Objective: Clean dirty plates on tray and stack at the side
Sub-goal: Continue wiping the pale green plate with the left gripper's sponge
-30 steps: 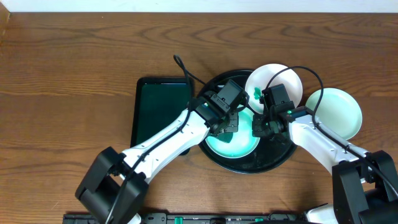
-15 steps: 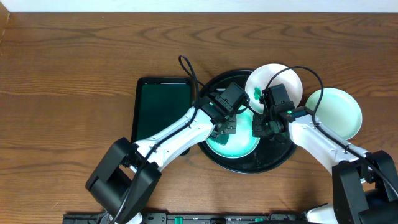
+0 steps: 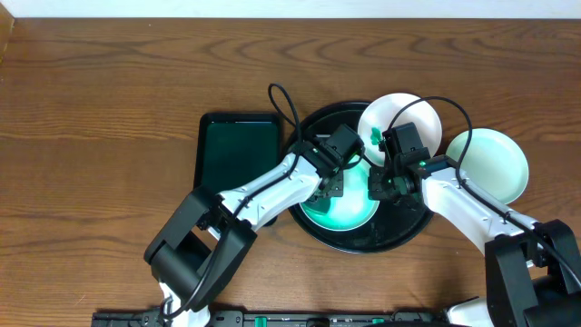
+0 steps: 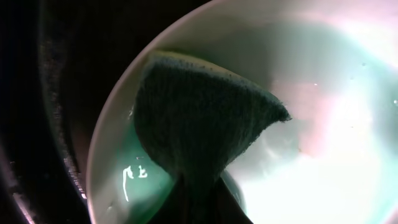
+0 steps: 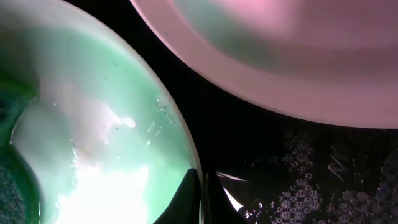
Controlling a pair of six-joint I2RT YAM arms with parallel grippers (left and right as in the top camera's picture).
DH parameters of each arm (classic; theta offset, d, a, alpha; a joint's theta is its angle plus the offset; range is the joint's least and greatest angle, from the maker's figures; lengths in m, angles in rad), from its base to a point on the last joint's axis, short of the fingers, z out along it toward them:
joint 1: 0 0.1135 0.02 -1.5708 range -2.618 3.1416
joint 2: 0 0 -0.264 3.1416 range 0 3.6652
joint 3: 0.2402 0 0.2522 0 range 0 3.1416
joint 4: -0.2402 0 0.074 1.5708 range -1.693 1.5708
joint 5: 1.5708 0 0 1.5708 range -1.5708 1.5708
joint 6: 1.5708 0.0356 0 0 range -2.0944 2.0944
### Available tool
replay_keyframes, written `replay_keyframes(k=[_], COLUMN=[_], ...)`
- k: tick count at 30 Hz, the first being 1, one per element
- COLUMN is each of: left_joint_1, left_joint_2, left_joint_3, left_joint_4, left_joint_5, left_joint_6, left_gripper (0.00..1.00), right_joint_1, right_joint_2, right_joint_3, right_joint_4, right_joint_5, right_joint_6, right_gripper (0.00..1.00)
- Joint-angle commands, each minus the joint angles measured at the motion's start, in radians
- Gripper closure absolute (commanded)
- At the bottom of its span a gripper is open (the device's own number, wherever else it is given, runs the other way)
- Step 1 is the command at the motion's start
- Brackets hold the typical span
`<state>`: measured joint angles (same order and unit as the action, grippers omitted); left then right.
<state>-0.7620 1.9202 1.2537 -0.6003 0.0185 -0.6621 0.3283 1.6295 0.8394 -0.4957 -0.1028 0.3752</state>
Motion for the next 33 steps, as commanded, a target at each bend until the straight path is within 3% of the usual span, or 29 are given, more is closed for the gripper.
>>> replay_keyframes(k=[1, 8, 15, 27, 33], left_joint_1=[-0.002, -0.008, -0.007, -0.007, -0.007], left_joint_2=[0.045, 0.045, -0.06, -0.136, -0.126], left_joint_3=[-0.006, -0.006, 0.0, 0.0, -0.012], left_joint_4=[-0.002, 0.063, 0.097, 0.055, -0.023], left_joint_5=[0.185, 0.372, 0.383, -0.002, -0.097], left_joint_6=[-0.011, -0.004, 0.072, 0.078, 0.047], left_gripper=[0.92, 0.92, 0.92, 0.92, 0.92], right_joint_1=[0.014, 0.014, 0.014, 0.014, 0.014], right_joint_2=[0.005, 0.005, 0.005, 0.005, 0.005], right_joint_3=[-0.012, -0.012, -0.012, -0.012, -0.012], right_joint_4=[0.003, 0.002, 0.003, 0.002, 0.002], right_joint_5=[-0.029, -0.029, -0.029, -0.029, -0.029], right_joint_6=[0.009, 0.009, 0.009, 0.009, 0.009], right_gripper=[0.99, 0.99, 0.99, 0.99, 0.99])
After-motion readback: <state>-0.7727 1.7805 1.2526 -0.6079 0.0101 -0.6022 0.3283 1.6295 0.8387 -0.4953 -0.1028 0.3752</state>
